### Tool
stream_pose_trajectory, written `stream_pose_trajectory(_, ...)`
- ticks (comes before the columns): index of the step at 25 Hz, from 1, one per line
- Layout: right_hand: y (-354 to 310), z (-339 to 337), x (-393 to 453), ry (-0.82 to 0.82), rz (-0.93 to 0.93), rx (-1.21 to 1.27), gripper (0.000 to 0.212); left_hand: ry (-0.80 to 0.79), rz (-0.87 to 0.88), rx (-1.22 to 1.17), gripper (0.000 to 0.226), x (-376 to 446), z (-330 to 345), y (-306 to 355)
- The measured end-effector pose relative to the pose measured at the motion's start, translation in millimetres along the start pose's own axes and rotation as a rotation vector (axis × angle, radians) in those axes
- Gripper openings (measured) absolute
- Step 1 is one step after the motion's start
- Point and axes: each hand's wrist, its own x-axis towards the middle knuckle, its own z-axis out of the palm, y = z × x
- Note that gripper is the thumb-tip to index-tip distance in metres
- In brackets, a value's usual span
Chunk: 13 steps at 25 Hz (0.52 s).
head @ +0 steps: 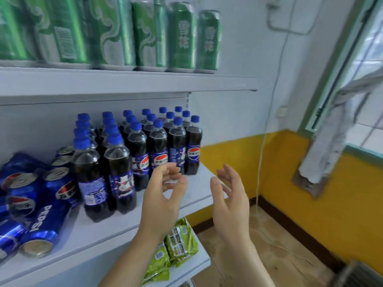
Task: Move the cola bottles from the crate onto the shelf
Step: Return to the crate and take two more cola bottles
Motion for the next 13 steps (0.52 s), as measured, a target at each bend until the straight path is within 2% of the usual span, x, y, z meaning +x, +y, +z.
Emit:
stream_pose_trajectory(5, 6.9, -65.8, -24.9, 0.212, 0.066, -0.132, 0.058, -0.198, -0.037, -0.078, 0.016, -20.5, 52.1, 7.6)
stream_pose_trajectory(13, -5.2, -184.8, -83.6, 0.547, 0.139, -0.339, 0.061, -0.508, -0.045, -0.188, 0.032, -85.3, 145.9, 42.1)
